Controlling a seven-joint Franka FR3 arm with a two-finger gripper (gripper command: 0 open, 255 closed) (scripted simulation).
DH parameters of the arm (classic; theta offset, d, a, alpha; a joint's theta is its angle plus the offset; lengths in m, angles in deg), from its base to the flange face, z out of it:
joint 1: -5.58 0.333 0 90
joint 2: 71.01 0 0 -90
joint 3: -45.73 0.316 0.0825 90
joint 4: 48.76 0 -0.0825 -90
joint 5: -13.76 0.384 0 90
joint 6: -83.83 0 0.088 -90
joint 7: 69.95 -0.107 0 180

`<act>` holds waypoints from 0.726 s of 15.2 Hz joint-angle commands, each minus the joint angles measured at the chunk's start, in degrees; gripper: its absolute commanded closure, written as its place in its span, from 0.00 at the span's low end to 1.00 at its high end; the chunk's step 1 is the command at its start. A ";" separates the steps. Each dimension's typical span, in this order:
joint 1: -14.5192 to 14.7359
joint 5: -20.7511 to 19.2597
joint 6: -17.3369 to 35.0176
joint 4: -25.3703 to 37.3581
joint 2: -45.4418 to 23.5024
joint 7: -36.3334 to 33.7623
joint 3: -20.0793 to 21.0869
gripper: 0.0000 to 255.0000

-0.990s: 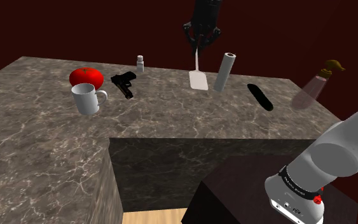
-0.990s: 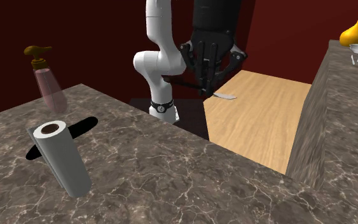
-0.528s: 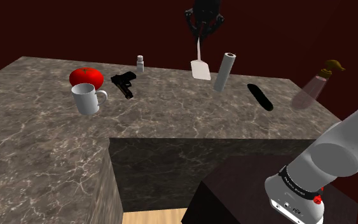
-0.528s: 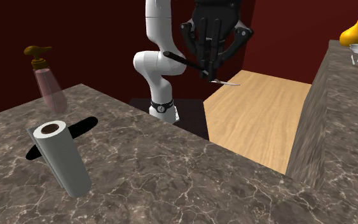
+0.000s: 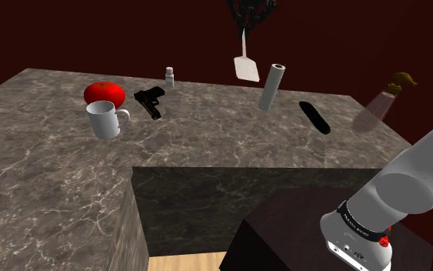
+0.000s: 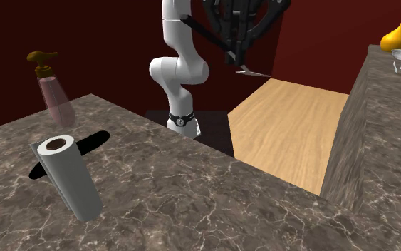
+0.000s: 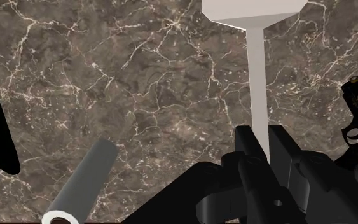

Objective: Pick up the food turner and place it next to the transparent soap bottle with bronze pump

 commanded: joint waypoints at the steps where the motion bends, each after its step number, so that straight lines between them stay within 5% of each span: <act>1: 0.06 -0.23 -1.72 2.16 -0.52 -0.11 0.11 1.00; 11: -5.41 2.63 -0.38 -8.15 9.30 14.31 -8.93 1.00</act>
